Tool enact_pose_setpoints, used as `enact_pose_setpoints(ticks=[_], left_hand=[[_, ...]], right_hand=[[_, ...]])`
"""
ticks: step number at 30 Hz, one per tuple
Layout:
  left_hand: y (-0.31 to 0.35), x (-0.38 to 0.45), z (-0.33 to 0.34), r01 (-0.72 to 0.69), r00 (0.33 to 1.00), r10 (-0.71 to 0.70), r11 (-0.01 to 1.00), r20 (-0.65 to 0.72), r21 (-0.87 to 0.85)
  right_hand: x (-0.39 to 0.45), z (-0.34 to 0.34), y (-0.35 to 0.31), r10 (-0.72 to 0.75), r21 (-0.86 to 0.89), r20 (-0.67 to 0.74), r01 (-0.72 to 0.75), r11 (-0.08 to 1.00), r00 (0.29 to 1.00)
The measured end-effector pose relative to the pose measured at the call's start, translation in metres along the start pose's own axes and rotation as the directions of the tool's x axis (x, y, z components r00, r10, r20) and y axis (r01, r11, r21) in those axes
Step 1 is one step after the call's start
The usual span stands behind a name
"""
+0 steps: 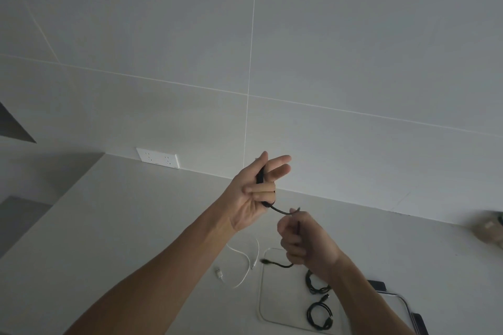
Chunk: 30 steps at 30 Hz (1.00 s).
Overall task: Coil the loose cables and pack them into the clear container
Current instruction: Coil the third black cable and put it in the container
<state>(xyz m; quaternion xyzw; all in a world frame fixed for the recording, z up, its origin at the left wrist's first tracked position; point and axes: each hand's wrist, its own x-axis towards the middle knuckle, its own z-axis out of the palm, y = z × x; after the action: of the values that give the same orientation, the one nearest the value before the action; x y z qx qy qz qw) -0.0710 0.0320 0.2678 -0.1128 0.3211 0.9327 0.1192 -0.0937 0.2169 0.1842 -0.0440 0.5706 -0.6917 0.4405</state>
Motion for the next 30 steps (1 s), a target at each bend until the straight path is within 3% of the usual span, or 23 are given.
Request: enact_pose_setpoints(ticks=[3, 7, 11, 14, 18, 22, 24, 26, 30], left_hand=[[0.001, 0.000, -0.001, 0.000, 0.998, 0.000, 1.000, 0.069, 0.001], [-0.001, 0.000, 0.002, 0.110, 0.991, -0.120, 0.980, 0.055, 0.164], [-0.019, -0.002, 0.001, 0.246, 0.968, -0.239, 0.849, -0.076, 0.468], [-0.035, 0.000, -0.006, 0.329, 0.944, -0.289, 0.770, -0.161, 0.546], [-0.045, 0.012, -0.006, 0.266, 0.962, -0.201, 0.845, -0.186, 0.464], [-0.046, 0.028, -0.002, 0.143, 0.967, -0.043, 0.909, -0.252, 0.392], [-0.047, 0.034, 0.002, 0.074, 0.973, -0.012, 0.962, -0.229, 0.262], [-0.048, 0.036, 0.006, 0.047, 0.975, -0.013, 0.987, -0.221, 0.151], [-0.047, 0.039, 0.000, 0.019, 0.993, -0.016, 1.000, -0.113, 0.023]], right_hand=[[0.009, 0.000, 0.001, 0.041, 0.124, 0.089, -0.052, 0.991, 0.995], [0.029, -0.013, -0.004, 0.124, 0.191, -0.072, -0.109, 0.976, 0.990], [0.033, -0.015, -0.048, 0.119, -0.031, -0.232, -0.130, 0.991, 0.965], [0.017, -0.006, -0.084, 0.019, -0.260, -0.284, -0.096, 0.961, 0.959], [0.001, 0.024, -0.084, -0.172, -0.670, -0.319, -0.093, 0.737, 0.932], [-0.012, 0.047, -0.039, -0.416, -0.844, -0.239, 0.025, 0.537, 0.878], [-0.020, 0.056, -0.022, -0.458, -0.797, -0.250, 0.087, 0.597, 0.853], [-0.023, 0.054, -0.010, -0.451, -0.630, -0.339, 0.156, 0.760, 0.826], [-0.033, 0.038, -0.002, -0.292, -0.252, -0.399, 0.202, 0.946, 0.869]])
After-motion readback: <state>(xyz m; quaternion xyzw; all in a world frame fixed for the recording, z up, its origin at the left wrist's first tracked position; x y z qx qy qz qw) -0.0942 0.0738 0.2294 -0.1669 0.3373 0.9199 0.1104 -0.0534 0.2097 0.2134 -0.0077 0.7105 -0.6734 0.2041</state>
